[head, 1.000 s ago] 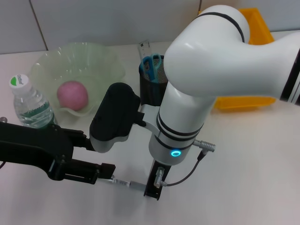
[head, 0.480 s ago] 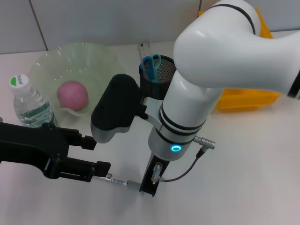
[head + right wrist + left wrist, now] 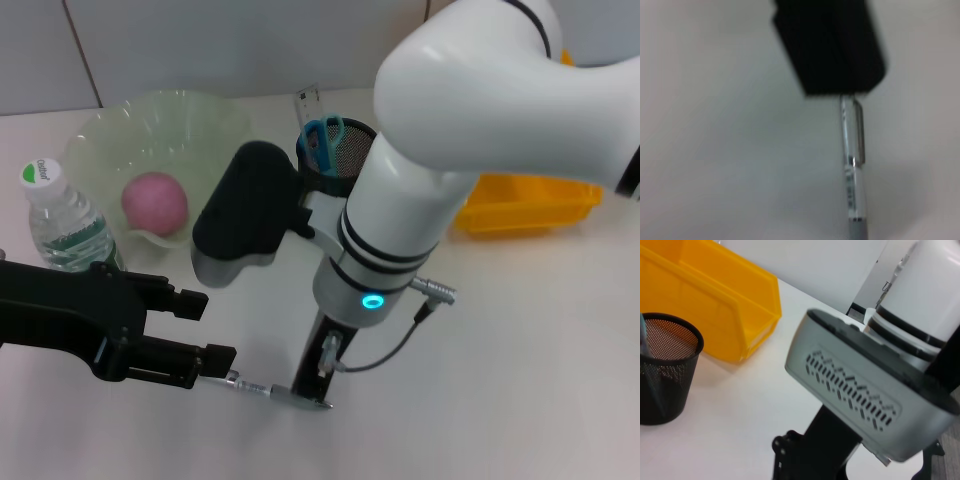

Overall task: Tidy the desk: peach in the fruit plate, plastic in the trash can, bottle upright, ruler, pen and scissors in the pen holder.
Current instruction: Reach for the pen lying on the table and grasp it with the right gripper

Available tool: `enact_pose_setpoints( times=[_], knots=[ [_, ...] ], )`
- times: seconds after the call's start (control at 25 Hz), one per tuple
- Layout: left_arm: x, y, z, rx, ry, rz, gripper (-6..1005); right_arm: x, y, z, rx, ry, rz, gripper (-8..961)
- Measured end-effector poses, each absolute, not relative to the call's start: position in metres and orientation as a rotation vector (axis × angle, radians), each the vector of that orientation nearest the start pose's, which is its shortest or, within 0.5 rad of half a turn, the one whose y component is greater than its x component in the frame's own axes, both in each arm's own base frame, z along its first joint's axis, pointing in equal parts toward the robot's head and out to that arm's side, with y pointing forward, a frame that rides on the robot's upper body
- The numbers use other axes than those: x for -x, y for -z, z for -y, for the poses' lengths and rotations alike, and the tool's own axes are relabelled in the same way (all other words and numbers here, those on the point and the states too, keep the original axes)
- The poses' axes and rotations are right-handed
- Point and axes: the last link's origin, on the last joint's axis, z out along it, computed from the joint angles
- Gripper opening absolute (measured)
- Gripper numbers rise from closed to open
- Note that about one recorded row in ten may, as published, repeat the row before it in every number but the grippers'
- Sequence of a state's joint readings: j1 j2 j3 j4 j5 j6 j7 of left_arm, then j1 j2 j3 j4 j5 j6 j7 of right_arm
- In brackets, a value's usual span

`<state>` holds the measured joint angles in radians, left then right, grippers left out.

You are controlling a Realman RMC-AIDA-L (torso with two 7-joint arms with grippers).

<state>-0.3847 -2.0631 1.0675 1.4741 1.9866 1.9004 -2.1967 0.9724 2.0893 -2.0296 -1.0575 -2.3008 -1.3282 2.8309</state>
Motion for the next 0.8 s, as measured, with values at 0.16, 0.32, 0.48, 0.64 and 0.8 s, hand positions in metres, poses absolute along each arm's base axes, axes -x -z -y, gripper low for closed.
enact_pose_setpoints(
  times=[0.16,0.32,0.48,0.64,0.8],
  knots=[
    [0.177,-0.057,-0.286,3.024,0.261,0.813,785,-0.085,0.131,-0.322,2.892,0.74,-0.536,183],
    [0.176,-0.057,-0.287,3.025,0.256,0.806,785,-0.08,0.134,-0.324,2.893,0.732,-0.491,287],
    [0.175,-0.058,-0.289,3.023,0.236,0.8,786,-0.08,0.137,-0.32,2.905,0.746,-0.482,370],
    [0.178,-0.06,-0.291,3.004,0.211,0.812,786,-0.082,0.138,-0.318,2.912,0.761,-0.488,452],
    [0.183,-0.067,-0.29,2.989,0.218,0.824,785,-0.085,0.137,-0.316,2.916,0.764,-0.511,507]
  ],
)
